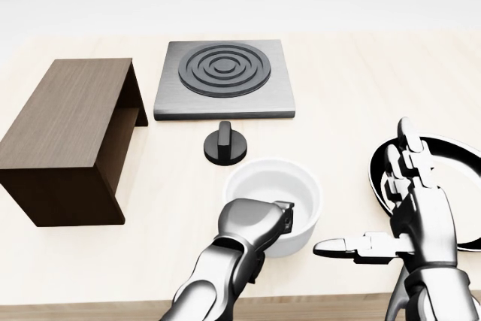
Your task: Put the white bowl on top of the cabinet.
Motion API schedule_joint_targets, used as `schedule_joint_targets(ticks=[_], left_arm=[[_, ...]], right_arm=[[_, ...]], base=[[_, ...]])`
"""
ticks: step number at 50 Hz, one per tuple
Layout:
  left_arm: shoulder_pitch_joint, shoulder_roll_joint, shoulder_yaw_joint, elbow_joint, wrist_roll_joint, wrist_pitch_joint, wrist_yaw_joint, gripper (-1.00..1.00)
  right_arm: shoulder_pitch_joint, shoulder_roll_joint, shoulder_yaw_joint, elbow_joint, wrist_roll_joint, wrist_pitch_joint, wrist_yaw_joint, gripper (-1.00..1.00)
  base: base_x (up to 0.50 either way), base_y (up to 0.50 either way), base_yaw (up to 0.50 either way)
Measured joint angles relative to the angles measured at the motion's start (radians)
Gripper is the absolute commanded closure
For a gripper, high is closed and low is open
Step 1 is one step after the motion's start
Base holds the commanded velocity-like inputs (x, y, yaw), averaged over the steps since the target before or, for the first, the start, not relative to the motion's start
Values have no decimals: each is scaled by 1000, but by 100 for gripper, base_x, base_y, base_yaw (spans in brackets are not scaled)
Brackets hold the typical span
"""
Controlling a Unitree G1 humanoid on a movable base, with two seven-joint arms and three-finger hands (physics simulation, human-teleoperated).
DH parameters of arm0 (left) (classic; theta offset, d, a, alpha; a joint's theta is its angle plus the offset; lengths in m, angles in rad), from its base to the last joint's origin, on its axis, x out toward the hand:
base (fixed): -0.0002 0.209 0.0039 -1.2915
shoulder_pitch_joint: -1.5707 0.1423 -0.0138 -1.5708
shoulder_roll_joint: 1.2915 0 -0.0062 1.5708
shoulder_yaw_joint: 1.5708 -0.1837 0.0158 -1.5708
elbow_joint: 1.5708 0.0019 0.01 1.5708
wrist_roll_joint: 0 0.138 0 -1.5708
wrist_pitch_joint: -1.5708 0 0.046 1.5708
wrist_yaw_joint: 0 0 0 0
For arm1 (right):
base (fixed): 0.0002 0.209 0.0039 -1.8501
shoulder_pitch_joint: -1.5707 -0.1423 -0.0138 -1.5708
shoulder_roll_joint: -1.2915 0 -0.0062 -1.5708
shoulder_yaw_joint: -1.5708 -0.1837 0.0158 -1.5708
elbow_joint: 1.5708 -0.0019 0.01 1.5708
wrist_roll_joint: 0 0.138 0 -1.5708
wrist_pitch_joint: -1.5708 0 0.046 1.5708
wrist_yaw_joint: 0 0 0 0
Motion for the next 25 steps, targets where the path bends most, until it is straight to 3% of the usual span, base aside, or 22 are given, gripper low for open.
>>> schedule_joint_targets(ticks=[12,25], left_arm=[[6,0,-2,-12,19,0,-10,100],[16,27,9,-89,30,0,-100,100]], right_arm=[[4,1,-1,-6,1,0,3,-100],[10,4,2,-11,-2,0,8,-100]], base=[[0,0,0],[0,0,0]])
